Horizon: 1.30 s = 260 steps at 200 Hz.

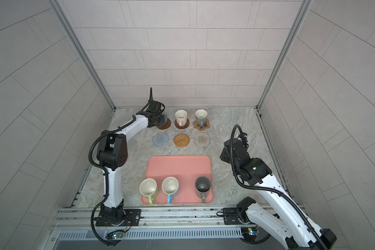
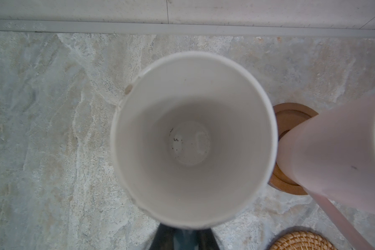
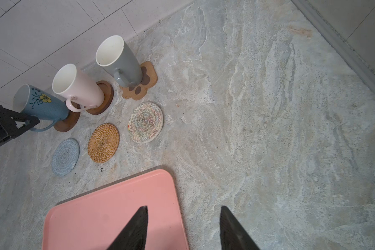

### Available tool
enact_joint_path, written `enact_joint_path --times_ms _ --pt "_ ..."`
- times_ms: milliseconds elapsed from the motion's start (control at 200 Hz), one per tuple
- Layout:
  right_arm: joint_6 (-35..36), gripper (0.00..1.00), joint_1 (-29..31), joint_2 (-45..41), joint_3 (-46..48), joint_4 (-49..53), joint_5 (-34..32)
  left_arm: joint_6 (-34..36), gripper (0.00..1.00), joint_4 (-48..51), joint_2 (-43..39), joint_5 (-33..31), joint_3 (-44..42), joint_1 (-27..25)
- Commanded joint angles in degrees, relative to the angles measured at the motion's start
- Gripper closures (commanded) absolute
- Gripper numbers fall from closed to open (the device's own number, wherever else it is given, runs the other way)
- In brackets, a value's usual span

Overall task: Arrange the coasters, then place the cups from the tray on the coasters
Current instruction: 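Lower the blue floral mug onto the plain brown coaster with left gripper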

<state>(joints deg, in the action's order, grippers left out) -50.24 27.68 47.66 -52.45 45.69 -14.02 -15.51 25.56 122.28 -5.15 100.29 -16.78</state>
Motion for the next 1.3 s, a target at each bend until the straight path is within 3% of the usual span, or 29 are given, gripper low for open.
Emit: enact_joint_path --times_ms 0,1296 --pt "-0.7 0.45 -0.2 -0.5 0.8 1.3 -1.3 -0.5 0.98 -2.2 -0.2 0.0 2.9 0.1" --pt "-1.6 0.44 -0.2 -0.8 3.4 -0.2 -1.0 -1.0 0.94 -1.5 0.2 -0.6 -0.3 -0.4"
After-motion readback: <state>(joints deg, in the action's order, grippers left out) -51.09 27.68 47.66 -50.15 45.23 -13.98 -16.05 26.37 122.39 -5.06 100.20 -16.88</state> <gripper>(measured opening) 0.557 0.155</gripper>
